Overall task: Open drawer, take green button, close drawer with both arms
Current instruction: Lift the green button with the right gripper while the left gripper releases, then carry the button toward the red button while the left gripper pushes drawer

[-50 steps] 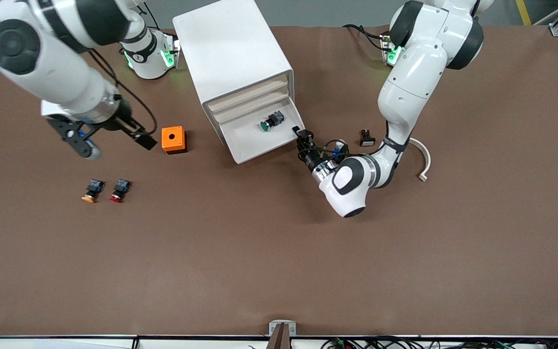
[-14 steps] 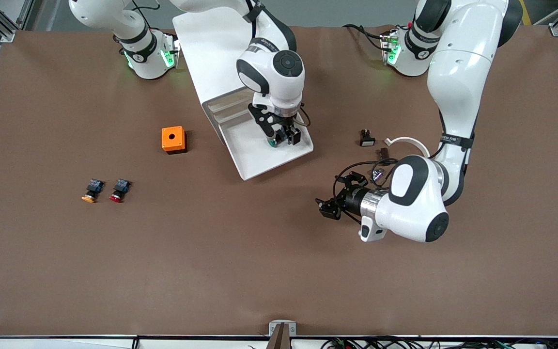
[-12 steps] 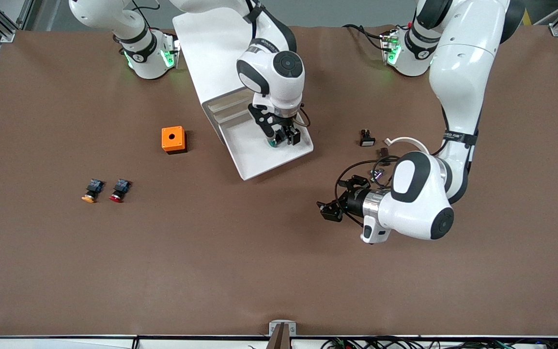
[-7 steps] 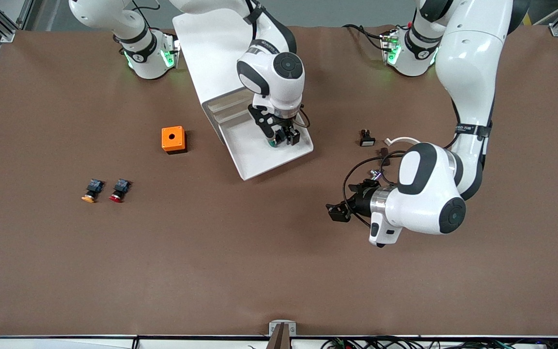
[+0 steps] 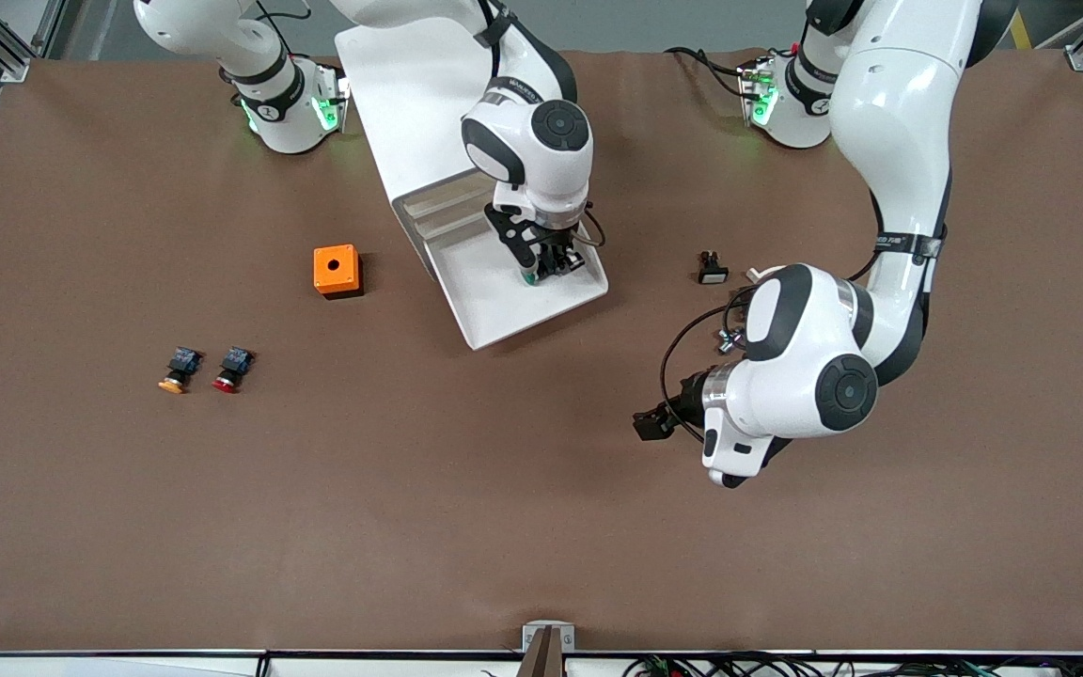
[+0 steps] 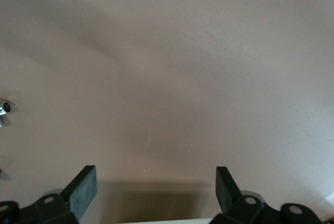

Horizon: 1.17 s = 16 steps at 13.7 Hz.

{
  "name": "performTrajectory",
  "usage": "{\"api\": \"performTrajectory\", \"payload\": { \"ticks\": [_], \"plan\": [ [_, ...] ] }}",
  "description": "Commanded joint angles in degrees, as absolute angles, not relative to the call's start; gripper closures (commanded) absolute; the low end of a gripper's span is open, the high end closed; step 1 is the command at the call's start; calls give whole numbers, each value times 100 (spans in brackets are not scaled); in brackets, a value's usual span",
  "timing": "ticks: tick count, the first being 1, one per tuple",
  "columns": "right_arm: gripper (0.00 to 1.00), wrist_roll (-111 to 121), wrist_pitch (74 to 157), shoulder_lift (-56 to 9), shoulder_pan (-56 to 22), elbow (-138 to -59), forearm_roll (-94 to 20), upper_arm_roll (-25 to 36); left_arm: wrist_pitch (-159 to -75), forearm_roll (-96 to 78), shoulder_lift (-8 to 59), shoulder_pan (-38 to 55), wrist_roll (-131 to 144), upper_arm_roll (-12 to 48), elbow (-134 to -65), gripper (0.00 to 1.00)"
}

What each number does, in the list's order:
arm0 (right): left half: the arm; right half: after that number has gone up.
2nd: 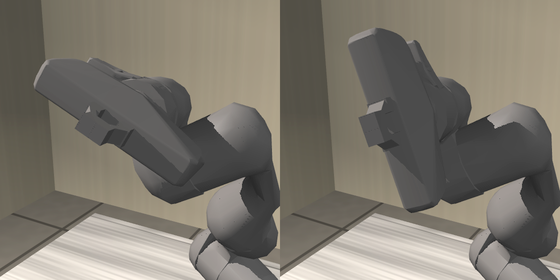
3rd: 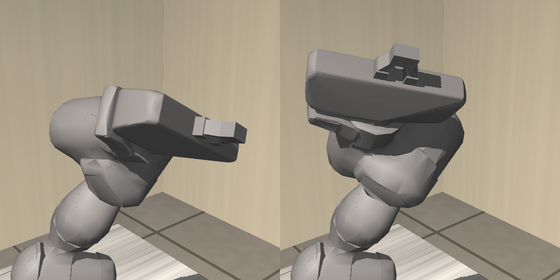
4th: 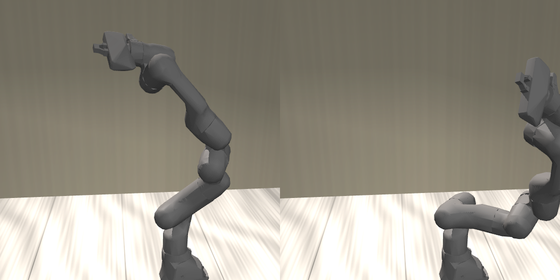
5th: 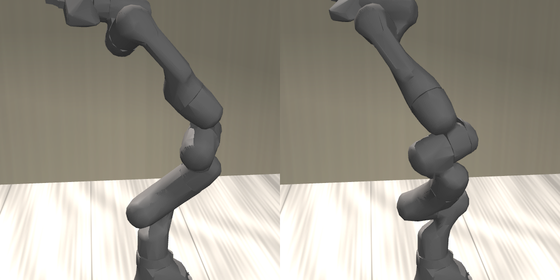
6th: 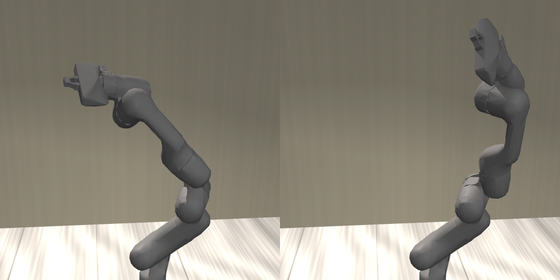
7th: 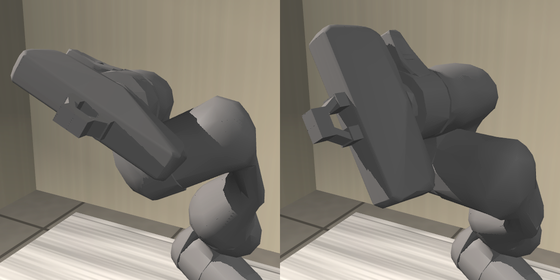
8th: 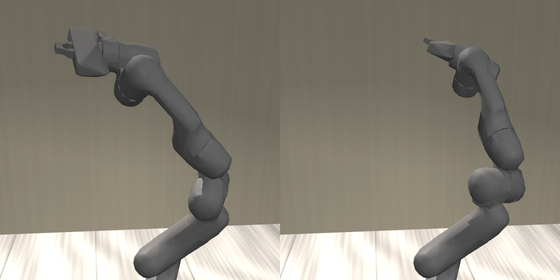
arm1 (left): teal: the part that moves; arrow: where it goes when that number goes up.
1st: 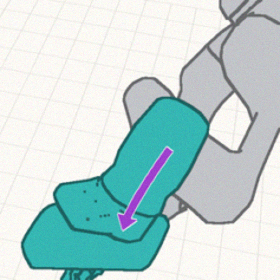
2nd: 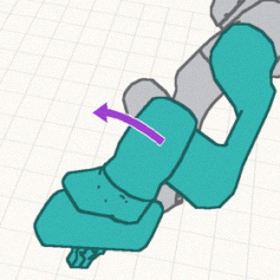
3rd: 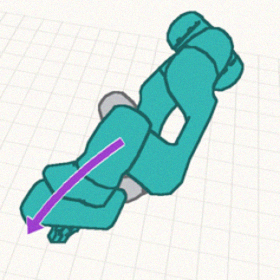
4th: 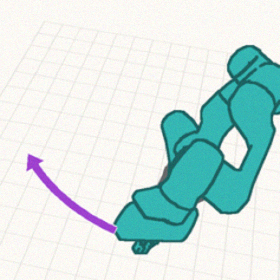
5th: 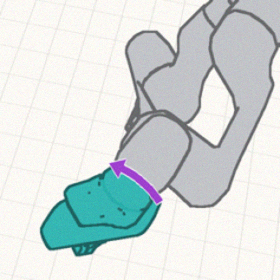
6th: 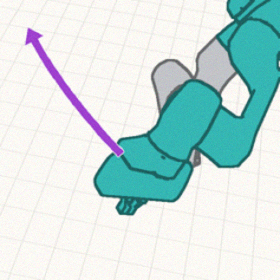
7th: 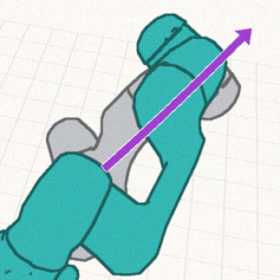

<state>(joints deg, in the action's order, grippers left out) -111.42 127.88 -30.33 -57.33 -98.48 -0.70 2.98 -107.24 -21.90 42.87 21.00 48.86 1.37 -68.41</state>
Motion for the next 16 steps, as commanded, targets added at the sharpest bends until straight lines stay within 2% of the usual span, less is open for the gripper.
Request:
{"api": "performTrajectory", "payload": {
  "ticks": [1, 5, 9, 13, 16],
  "plan": [
    [100, -10733, 12439, -3111, -5486, -9397, -44, 308, -10898, -1734, 4210, 2302, 4922, 88, -6987, 0],
    [100, -9216, 11112, -3024, -4835, -8623, -35, 316, -11188, -960, 4245, 2522, 5579, 105, -7022, 0],
    [100, -7238, 10249, -2235, -4089, -8919, 8, 352, -11320, -817, 4289, 2689, 5897, 114, -7066, 0],
    [100, -5348, 10466, -1496, -3245, -9850, 44, 352, -11452, -826, 4473, 2987, 6230, 105, -7084, 0],
    [100, -4065, 11335, -1231, -2665, -10650, 44, 352, -11452, -817, 4509, 3129, 6259, 114, -7215, 0]
  ]
}}
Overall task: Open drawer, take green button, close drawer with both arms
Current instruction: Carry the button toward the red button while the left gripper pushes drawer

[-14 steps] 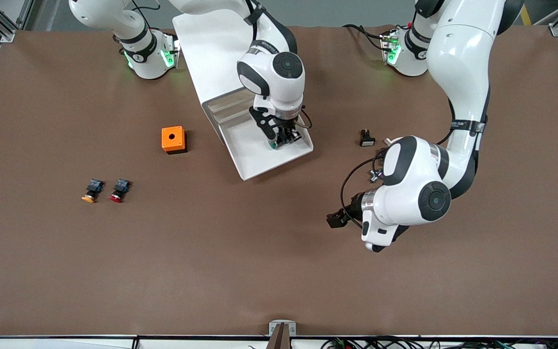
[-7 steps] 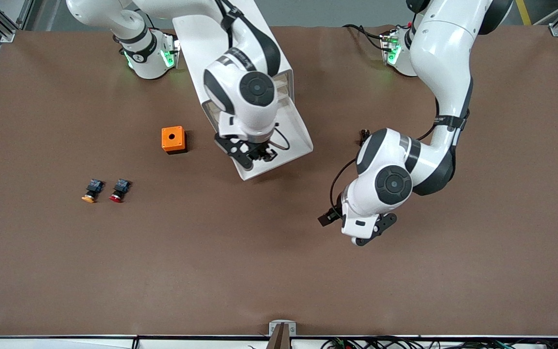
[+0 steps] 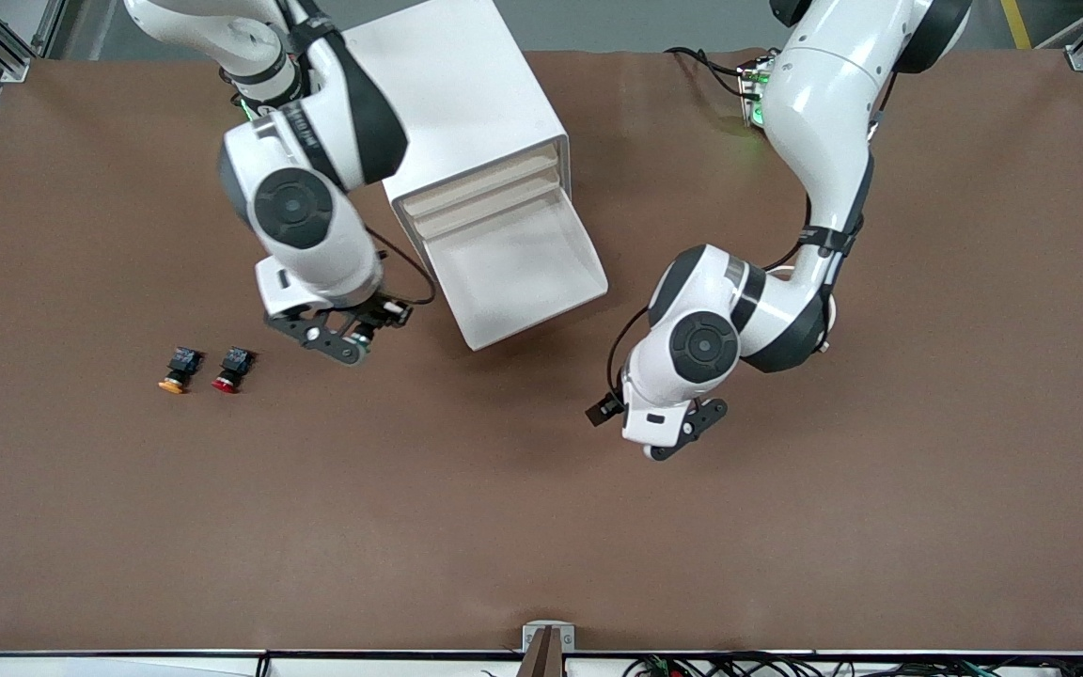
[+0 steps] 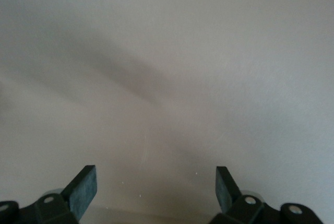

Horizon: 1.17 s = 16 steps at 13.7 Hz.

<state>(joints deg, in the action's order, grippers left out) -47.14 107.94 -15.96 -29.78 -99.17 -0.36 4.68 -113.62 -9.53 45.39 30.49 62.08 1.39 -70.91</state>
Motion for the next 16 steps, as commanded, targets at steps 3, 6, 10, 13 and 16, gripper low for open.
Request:
{"api": "performTrajectory", "payload": {
  "ticks": [3, 6, 10, 13, 16],
  "plan": [
    [100, -2904, 12467, -1090, -2173, -11528, 35, 352, -11435, -826, 4482, 3260, 6267, 141, -7321, 0],
    [100, -1919, 13706, -1072, -1707, -12460, 35, 352, -11435, -826, 4517, 3348, 6258, 141, -7330, 0],
    [100, -1591, 14607, -1169, -1398, -13025, 35, 352, -11435, -826, 4526, 3498, 6258, 149, -7479, 0],
    [100, -1591, 14625, -1353, -1047, -12999, 35, 352, -11435, -826, 4561, 3708, 6258, 149, -7479, 0],
    [100, -1512, 14616, -1389, -923, -13025, 35, 343, -11435, -826, 4605, 3893, 6258, 149, -7479, 0]
  ]
}}
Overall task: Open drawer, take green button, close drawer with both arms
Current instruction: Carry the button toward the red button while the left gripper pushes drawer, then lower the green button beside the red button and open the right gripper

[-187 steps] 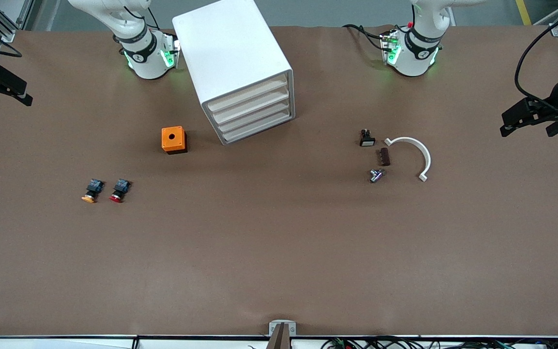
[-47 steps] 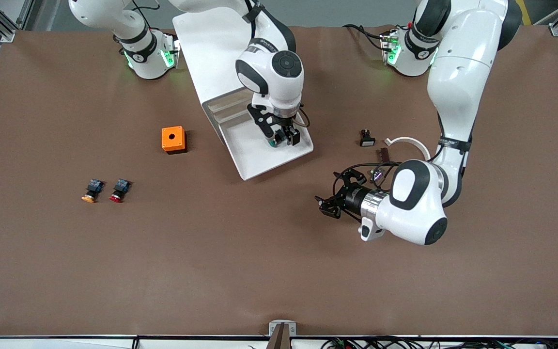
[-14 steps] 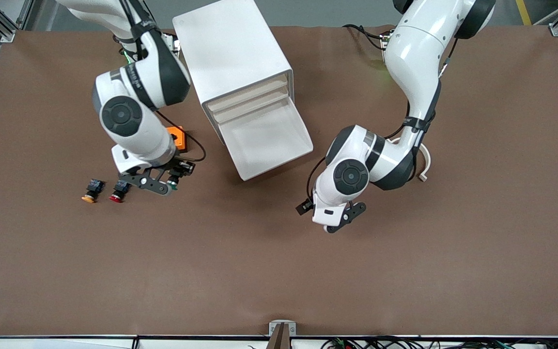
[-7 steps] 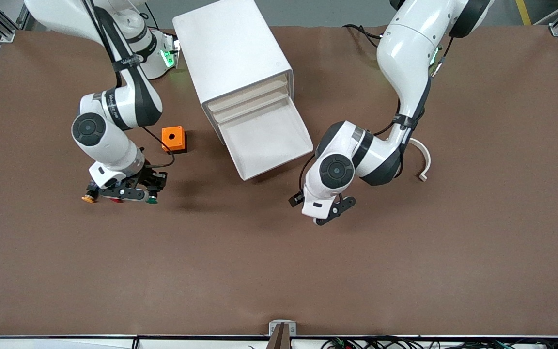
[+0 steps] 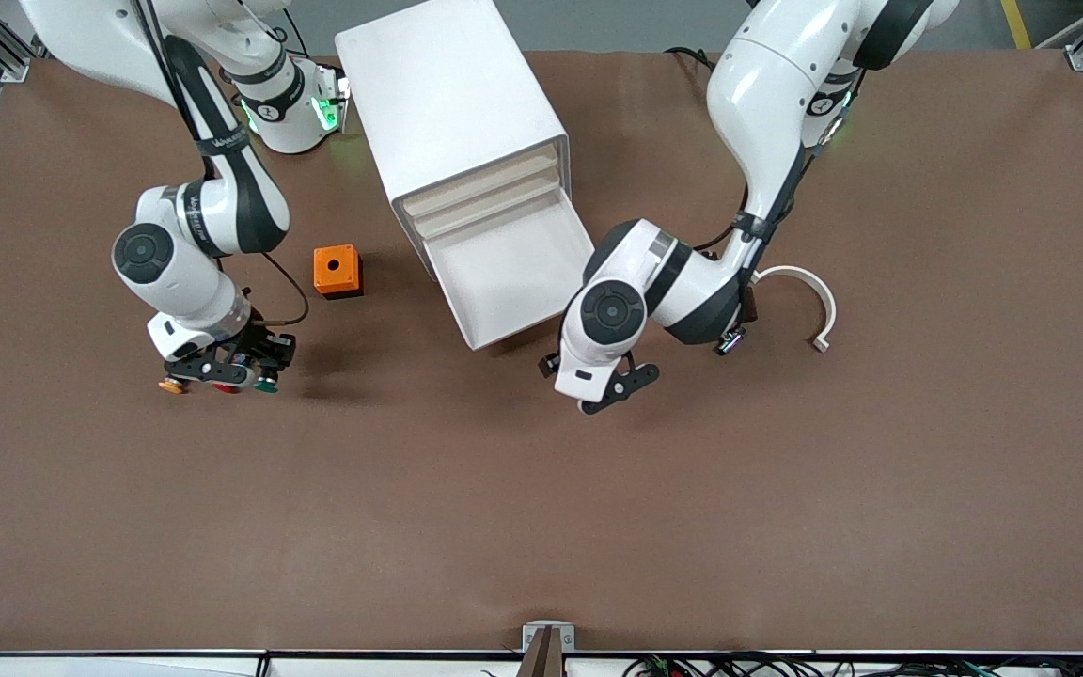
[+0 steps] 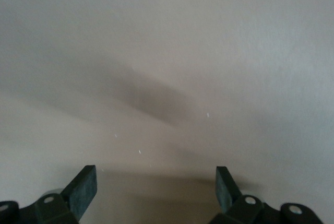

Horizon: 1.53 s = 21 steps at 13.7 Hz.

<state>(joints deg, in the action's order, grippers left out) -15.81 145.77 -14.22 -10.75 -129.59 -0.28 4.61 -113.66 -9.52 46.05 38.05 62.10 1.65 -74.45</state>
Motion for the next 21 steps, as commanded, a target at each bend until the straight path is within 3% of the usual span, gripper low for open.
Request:
{"api": "performTrajectory", "payload": {
  "ticks": [1, 21],
  "plan": [
    [100, -1512, 14625, -1423, -914, -13025, 35, 351, -11435, -826, 4640, 3954, 6258, 149, -7479, 0],
    [100, -1617, 14950, -1969, -800, -13025, -62, 343, -11417, -923, 4676, 4667, 6258, 412, -7549, 0]
  ]
}}
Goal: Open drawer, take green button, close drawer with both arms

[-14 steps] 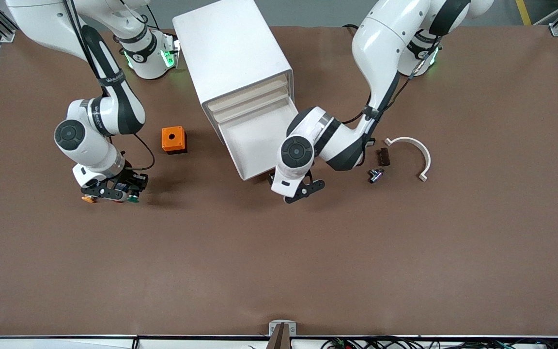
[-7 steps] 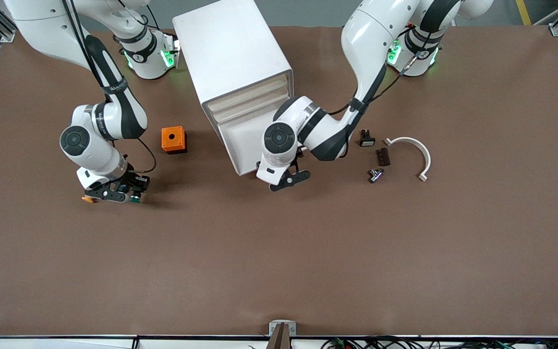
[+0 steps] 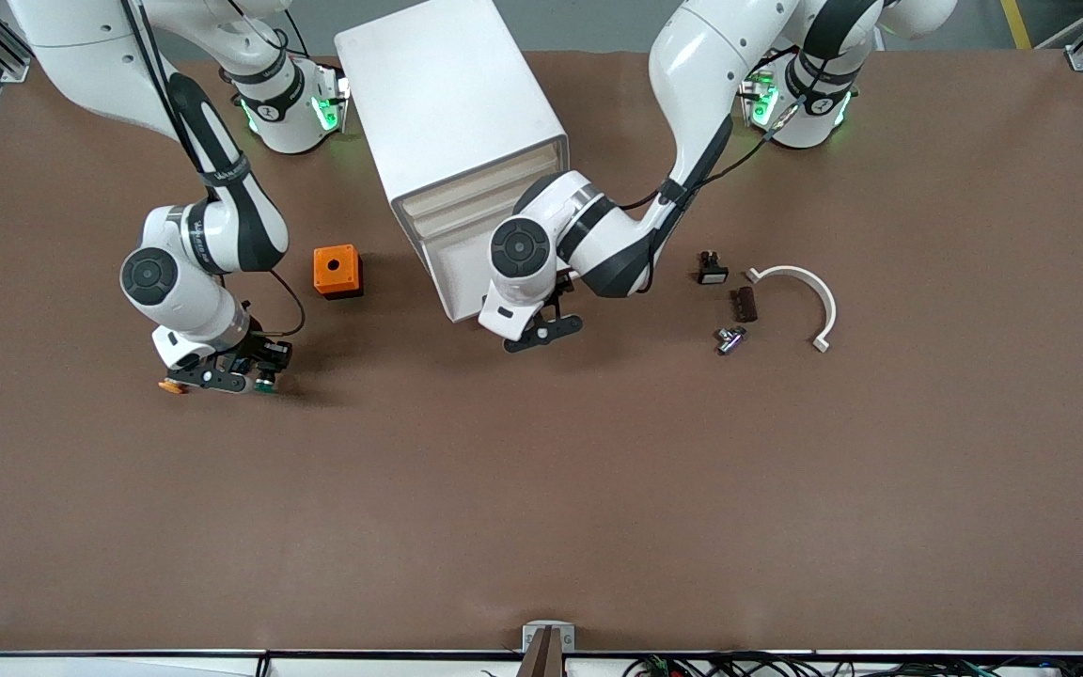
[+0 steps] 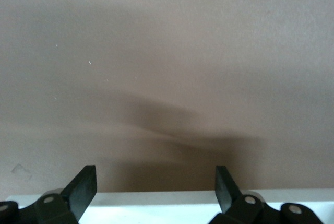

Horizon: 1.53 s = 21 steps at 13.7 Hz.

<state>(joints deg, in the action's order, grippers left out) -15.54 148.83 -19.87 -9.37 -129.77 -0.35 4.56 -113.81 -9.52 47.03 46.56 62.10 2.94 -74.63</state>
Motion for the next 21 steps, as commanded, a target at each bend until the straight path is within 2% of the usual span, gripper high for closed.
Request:
{"api": "performTrajectory", "payload": {
  "ticks": [1, 2, 3, 4, 9, 12, 17, 21],
  "plan": [
    [100, -1617, 14941, -1977, -800, -13017, -62, 343, -11417, -923, 4676, 4667, 6249, 457, -7567, 0],
    [99, -1617, 14941, -1978, -791, -13017, -70, 343, -11417, -923, 4676, 4667, 6258, 466, -7576, 0],
    [61, -1617, 14933, -1978, -791, -13017, -70, 343, -11417, -992, 4684, 4676, 6240, 509, -7585, 0],
    [1, -1617, 14933, -1995, -791, -13008, -70, 343, -11417, -1106, 4685, 4676, 6240, 571, -7585, 0],
    [0, -1617, 14845, -1969, -738, -12964, -62, 343, -11417, -1643, 4737, 4746, 6231, 633, -7594, 0],
    [0, -1600, 14486, -1890, -712, -12789, -62, 343, -11417, -1871, 4729, 4746, 6231, 712, -7699, 0],
    [0, -1529, 12897, -1618, -651, -11911, -62, 343, -11417, -2038, 4816, 4790, 6231, 800, -7760, 0],
    [0, -1216, 11290, -1363, -563, -10945, -53, 352, -11417, -2197, 4834, 4781, 6232, 888, -7831, 0]
  ]
}}
